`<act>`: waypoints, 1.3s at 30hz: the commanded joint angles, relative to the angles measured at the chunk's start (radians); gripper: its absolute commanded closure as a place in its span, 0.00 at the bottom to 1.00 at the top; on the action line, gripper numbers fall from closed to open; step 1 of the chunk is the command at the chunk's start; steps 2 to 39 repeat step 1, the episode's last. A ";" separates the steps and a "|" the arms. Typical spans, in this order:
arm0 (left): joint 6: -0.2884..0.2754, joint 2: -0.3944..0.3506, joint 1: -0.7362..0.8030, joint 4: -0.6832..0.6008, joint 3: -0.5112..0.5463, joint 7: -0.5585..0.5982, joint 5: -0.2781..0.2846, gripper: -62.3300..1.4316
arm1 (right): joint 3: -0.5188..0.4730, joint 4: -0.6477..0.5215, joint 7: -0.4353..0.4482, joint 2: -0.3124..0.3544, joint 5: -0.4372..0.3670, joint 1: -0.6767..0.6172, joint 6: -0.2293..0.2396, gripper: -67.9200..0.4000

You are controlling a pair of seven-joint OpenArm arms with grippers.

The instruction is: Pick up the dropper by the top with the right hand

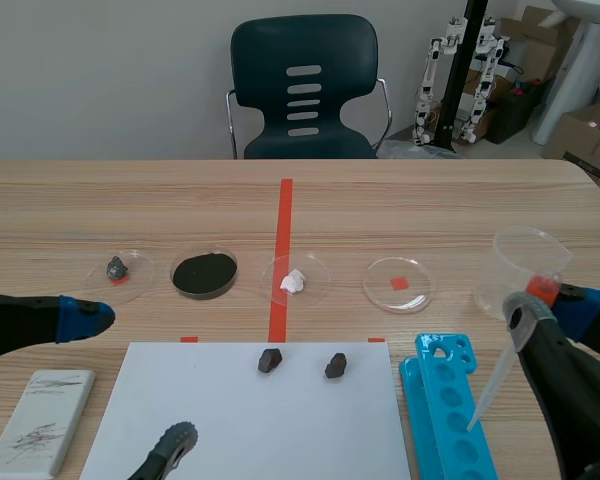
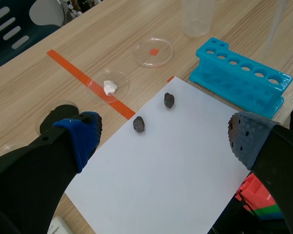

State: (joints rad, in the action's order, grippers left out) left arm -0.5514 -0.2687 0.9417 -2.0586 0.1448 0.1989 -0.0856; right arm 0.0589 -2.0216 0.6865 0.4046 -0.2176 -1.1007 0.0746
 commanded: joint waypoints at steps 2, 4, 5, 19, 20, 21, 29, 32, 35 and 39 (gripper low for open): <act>0.002 0.002 0.003 -0.003 0.002 0.014 0.014 0.13 | 0.000 -0.016 0.015 -0.003 -0.008 -0.004 0.000 0.85; 0.002 0.002 0.003 -0.003 0.002 0.014 0.014 0.13 | 0.000 -0.016 0.015 -0.003 -0.008 -0.004 0.000 0.85; 0.002 0.002 0.003 -0.003 0.002 0.014 0.014 0.13 | 0.000 -0.016 0.015 -0.003 -0.008 -0.004 0.000 0.85; 0.002 0.002 0.003 -0.003 0.002 0.014 0.014 0.13 | 0.000 -0.016 0.015 -0.003 -0.008 -0.004 0.000 0.85; 0.002 0.002 0.003 -0.003 0.002 0.014 0.014 0.13 | 0.000 -0.016 0.015 -0.003 -0.008 -0.004 0.000 0.85; 0.002 0.002 0.003 -0.003 0.002 0.014 0.014 0.13 | 0.000 -0.016 0.015 -0.003 -0.008 -0.004 0.000 0.85; 0.002 0.002 0.003 -0.003 0.002 0.014 0.014 0.13 | 0.000 -0.016 0.015 -0.003 -0.008 -0.004 0.000 0.85; 0.002 0.002 0.003 -0.003 0.002 0.014 0.014 0.13 | 0.000 -0.016 0.015 -0.003 -0.008 -0.004 0.000 0.85; 0.002 0.002 0.003 -0.003 0.002 0.014 0.014 0.13 | 0.000 -0.016 0.015 -0.003 -0.008 -0.004 0.000 0.85; 0.002 0.002 0.003 -0.003 0.002 0.014 0.014 0.13 | 0.000 -0.016 0.015 -0.003 -0.008 -0.004 0.000 0.85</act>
